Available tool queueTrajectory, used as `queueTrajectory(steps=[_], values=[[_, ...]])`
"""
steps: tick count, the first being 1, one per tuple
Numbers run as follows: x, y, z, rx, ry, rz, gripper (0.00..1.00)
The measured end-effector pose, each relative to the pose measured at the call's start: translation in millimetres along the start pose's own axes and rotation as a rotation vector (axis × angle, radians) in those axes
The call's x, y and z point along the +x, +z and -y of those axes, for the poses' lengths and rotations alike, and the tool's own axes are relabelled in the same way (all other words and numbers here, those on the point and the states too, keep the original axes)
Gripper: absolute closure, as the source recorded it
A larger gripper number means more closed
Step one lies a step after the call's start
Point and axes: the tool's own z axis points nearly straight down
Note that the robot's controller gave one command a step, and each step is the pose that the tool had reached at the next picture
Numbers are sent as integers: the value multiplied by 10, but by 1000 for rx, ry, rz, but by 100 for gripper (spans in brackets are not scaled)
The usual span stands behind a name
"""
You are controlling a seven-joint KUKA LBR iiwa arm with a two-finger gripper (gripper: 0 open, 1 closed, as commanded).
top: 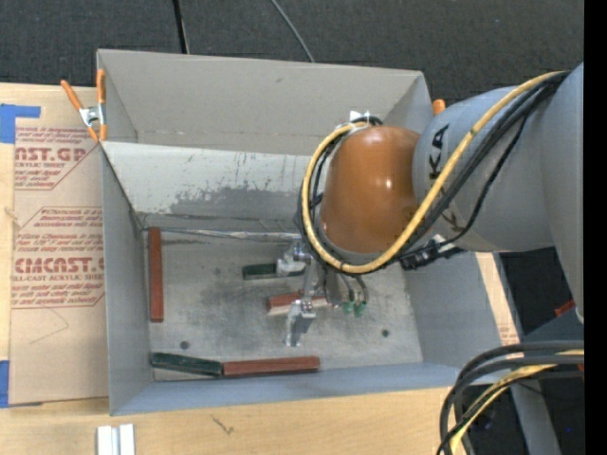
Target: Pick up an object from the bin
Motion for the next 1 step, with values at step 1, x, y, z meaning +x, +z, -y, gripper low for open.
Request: queueTrajectory(steps=[1], values=[[-368, 519, 225, 1, -170, -3, 0]])
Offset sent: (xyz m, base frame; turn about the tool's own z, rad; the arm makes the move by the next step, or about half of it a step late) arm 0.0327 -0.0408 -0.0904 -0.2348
